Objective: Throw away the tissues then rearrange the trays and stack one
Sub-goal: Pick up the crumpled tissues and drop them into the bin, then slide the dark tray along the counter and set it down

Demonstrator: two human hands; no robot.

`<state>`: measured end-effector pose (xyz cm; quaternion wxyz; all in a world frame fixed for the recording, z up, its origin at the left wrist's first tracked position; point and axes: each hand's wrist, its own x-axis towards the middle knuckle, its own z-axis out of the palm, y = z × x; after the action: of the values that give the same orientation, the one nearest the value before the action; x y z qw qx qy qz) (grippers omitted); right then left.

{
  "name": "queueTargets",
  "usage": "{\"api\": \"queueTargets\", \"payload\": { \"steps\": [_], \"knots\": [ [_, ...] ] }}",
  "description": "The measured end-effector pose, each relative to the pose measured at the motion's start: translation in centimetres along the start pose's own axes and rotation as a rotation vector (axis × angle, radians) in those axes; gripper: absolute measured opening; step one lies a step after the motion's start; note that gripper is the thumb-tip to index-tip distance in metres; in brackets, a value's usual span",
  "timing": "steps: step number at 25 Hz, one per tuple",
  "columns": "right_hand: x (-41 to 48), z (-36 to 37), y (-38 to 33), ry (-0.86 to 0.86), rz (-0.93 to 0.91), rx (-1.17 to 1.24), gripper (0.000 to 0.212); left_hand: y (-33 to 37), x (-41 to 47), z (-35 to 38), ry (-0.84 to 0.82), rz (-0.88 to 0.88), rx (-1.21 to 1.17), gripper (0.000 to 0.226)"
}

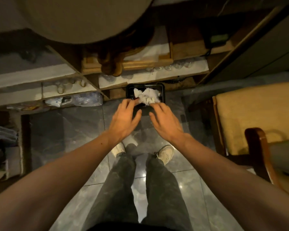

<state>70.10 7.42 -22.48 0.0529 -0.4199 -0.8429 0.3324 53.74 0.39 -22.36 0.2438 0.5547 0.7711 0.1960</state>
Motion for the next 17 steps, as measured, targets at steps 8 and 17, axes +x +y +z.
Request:
{"api": "queueTargets", "payload": {
  "steps": [8, 17],
  "knots": [
    [-3.6, -5.8, -13.0, 0.159, -0.057, 0.04, 0.043, 2.7, -9.6, -12.7, 0.223, -0.097, -0.106, 0.039],
    [-5.3, -5.5, -29.7, 0.295, -0.295, 0.014, 0.043, -1.1, -17.6, -26.8, 0.434, 0.0, -0.059, 0.051]
  ]
}}
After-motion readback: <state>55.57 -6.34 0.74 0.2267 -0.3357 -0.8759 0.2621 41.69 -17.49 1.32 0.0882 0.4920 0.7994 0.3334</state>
